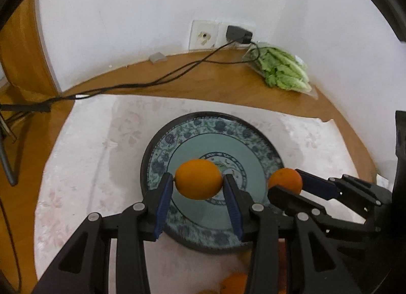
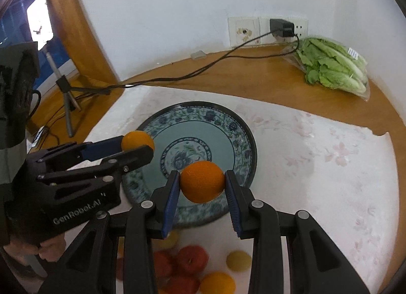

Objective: Organize fruits
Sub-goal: 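Carry both held oranges over the blue-and-white plate, then open both tools to release the oranges onto the plate, then move both open tools back to the fruit pile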

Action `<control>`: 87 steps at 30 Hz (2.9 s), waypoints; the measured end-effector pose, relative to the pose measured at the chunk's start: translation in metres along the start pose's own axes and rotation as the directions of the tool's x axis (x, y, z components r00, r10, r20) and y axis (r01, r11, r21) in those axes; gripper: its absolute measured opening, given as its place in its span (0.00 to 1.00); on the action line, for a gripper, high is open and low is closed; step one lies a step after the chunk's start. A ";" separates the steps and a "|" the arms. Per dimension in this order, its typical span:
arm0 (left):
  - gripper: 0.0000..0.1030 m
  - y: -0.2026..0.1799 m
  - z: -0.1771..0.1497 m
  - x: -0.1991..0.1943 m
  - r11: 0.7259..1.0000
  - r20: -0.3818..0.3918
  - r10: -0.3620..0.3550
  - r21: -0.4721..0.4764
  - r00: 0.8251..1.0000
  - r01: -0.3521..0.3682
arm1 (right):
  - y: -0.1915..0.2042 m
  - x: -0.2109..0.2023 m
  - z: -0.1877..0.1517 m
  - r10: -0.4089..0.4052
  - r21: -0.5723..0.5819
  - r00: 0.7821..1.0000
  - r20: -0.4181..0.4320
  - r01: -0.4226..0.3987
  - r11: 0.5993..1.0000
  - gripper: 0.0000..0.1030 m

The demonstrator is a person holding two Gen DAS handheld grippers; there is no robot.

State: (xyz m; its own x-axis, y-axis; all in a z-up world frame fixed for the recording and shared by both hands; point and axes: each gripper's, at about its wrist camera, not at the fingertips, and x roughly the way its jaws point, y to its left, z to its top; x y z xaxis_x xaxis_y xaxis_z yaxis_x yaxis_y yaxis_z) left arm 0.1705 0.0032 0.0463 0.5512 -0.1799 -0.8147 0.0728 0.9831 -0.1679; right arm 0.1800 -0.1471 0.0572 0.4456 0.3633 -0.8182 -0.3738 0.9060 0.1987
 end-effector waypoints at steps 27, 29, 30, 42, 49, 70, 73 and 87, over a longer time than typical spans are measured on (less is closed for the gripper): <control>0.44 0.004 0.010 0.027 0.999 -0.002 0.035 0.003 0.999 -0.035 | -0.016 0.039 0.014 -0.046 -0.010 0.999 -0.015 0.046 0.999 0.36; 0.49 0.003 0.010 0.023 0.999 0.004 0.039 0.005 0.999 -0.039 | -0.017 0.035 0.013 -0.039 0.002 0.999 -0.014 0.039 0.999 0.38; 0.50 0.004 0.010 0.021 0.999 0.014 0.039 0.005 0.999 -0.040 | -0.017 0.033 0.013 -0.041 0.005 0.999 -0.008 0.041 0.999 0.41; 0.71 0.007 0.000 -0.026 0.999 0.040 0.034 0.003 0.999 -0.034 | -0.001 -0.016 0.002 0.008 -0.012 0.999 0.031 -0.008 1.000 0.54; 0.71 0.003 -0.011 -0.055 0.999 0.039 0.039 0.018 0.998 -0.040 | 0.009 -0.046 -0.012 0.034 -0.021 0.998 0.045 -0.033 0.999 0.55; 0.72 -0.001 -0.062 -0.102 1.000 0.018 -0.008 0.013 1.000 0.007 | 0.011 -0.109 -0.063 0.007 0.002 1.000 0.027 -0.007 1.000 0.55; 0.72 0.002 -0.070 -0.099 1.000 0.009 -0.002 0.000 1.000 0.002 | 0.010 -0.111 -0.072 -0.002 0.004 1.000 0.022 0.002 1.000 0.55; 0.72 0.004 -0.106 -0.075 1.000 -0.070 -0.007 -0.022 0.998 0.005 | -0.004 -0.094 -0.109 -0.019 0.056 1.000 -0.017 0.020 0.998 0.55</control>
State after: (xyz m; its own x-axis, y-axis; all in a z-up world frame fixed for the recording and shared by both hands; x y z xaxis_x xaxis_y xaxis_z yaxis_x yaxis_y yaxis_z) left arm 0.0410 0.0167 0.0480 0.4914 -0.1886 -0.8503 0.0577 0.9812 -0.1843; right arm 0.0509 -0.2085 0.0747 0.4386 0.3425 -0.8309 -0.3190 0.9237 0.2124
